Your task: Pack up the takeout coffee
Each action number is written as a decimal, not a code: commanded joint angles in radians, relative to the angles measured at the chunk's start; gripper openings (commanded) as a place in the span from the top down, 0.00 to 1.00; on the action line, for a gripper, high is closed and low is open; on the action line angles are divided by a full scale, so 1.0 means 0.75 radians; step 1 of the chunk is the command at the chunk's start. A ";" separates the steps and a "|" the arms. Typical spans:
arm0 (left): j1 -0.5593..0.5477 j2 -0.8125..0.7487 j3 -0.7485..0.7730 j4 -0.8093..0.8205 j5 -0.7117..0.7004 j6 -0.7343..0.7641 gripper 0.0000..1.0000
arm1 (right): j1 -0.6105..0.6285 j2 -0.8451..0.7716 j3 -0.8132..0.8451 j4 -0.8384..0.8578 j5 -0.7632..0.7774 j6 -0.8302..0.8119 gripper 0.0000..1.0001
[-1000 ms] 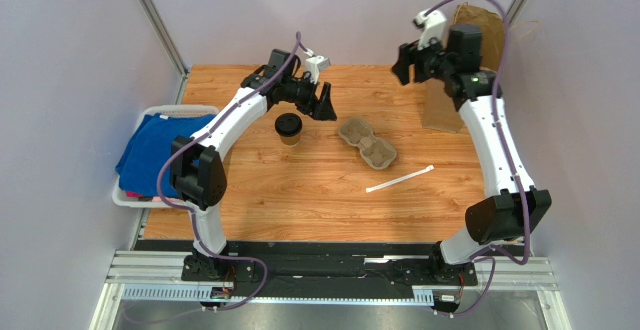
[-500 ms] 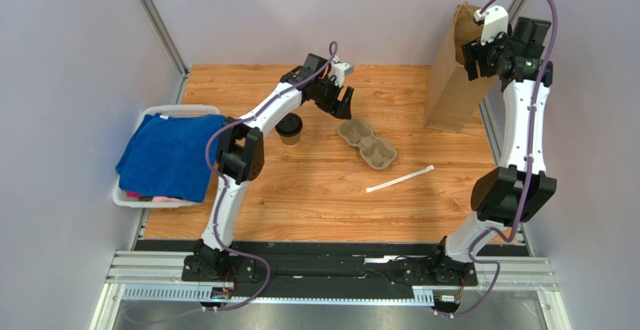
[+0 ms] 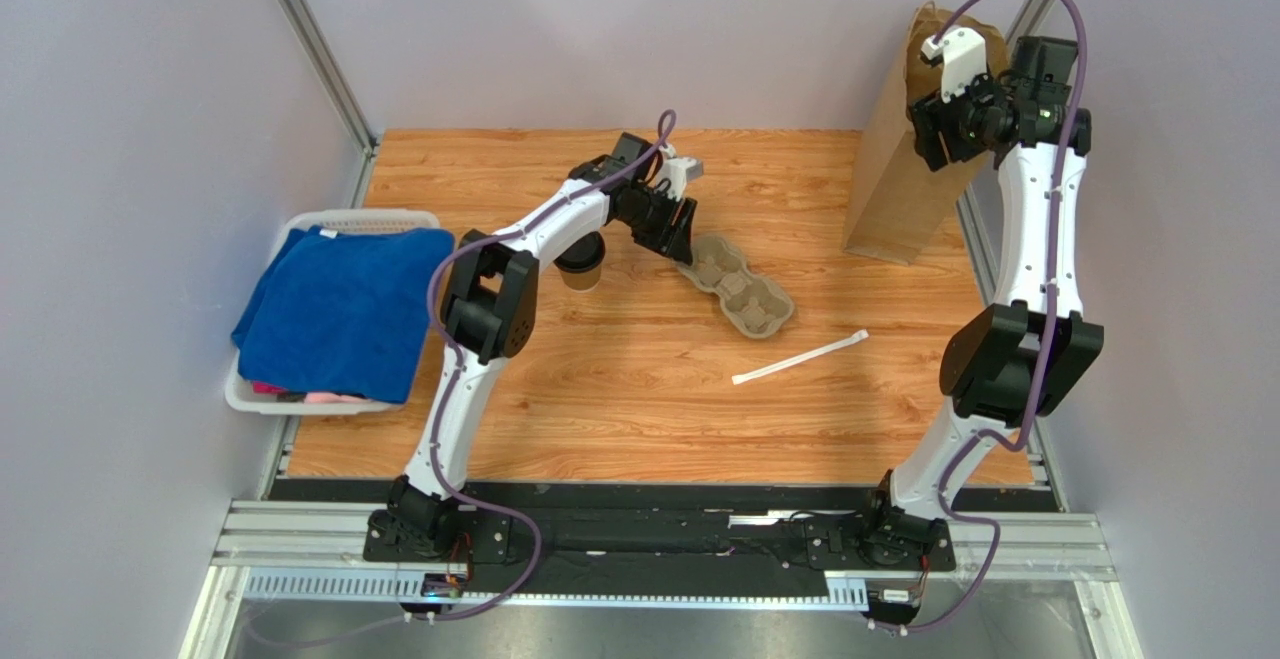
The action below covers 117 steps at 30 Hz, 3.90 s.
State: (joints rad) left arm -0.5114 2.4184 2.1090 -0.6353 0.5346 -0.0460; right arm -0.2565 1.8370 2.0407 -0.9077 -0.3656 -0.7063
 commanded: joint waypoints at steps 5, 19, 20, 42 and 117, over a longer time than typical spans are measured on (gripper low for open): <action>-0.012 -0.022 -0.075 0.054 0.091 -0.112 0.55 | -0.006 -0.019 0.075 -0.021 -0.044 -0.052 0.37; -0.012 -0.005 -0.030 0.070 0.017 -0.143 0.68 | -0.022 -0.036 0.118 -0.054 -0.024 -0.062 0.36; -0.012 -0.007 -0.034 0.068 0.009 -0.141 0.69 | -0.024 -0.036 0.118 -0.054 -0.016 -0.067 0.36; -0.016 -0.183 0.113 0.007 0.146 -0.149 1.00 | -0.032 0.021 0.198 -0.238 -0.083 -0.355 0.53; 1.089 -1.079 -0.141 -0.345 0.291 0.039 1.00 | 0.849 0.156 0.509 0.094 -0.247 0.165 0.33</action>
State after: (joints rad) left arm 0.2745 1.6707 2.0293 -0.9363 0.7242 0.0074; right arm 0.3725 1.9347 2.3859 -0.9398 -0.5419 -0.5167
